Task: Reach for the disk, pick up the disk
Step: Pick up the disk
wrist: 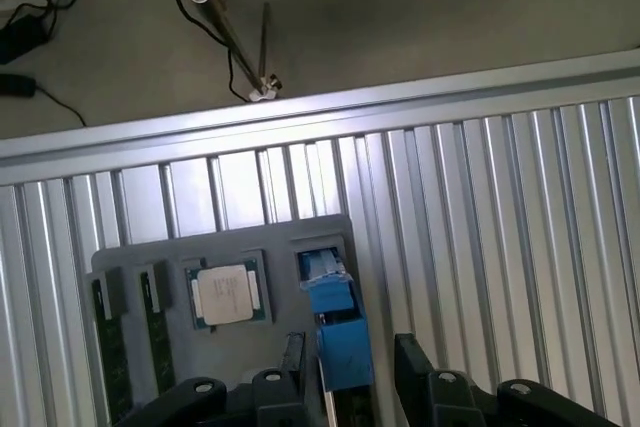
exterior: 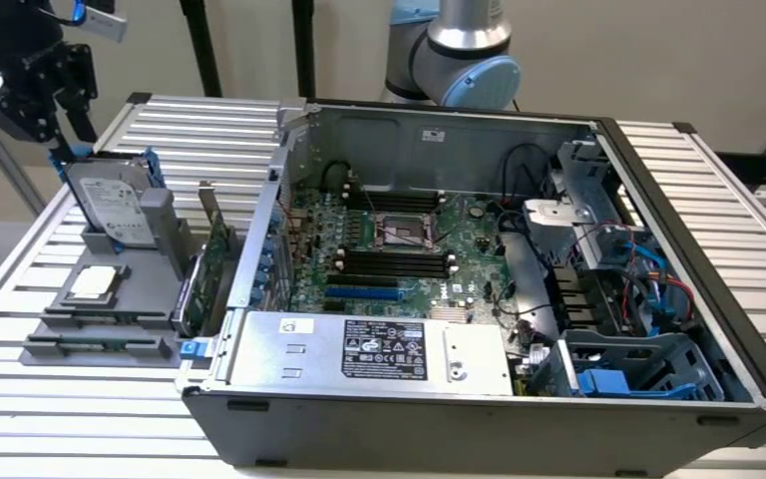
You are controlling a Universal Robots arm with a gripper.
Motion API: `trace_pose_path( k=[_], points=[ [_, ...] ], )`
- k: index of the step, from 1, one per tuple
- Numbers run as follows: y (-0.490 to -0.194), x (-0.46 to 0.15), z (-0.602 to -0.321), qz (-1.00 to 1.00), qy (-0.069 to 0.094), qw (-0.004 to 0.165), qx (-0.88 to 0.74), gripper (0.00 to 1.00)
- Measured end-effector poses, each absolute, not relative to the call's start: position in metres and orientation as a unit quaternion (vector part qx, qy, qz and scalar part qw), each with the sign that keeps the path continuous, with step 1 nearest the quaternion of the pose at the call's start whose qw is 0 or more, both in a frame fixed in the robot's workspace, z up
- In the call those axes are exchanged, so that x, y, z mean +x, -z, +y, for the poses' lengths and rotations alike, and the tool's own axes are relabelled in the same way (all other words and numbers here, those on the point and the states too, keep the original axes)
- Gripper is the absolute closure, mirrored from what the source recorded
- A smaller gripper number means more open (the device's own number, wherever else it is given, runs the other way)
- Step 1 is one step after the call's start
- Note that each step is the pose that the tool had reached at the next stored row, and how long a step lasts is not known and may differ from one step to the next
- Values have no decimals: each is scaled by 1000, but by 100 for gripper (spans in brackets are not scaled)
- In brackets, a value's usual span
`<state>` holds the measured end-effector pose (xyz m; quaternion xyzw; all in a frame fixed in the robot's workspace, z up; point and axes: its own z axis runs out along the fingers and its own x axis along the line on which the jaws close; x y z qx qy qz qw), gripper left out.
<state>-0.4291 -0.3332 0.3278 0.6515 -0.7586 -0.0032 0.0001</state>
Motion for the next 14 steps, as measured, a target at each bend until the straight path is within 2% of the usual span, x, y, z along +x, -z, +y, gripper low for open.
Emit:
trace_pose_path(
  k=[14],
  points=[
    [-306,-435,-335,-738,-1,-5,675,52]
  ],
)
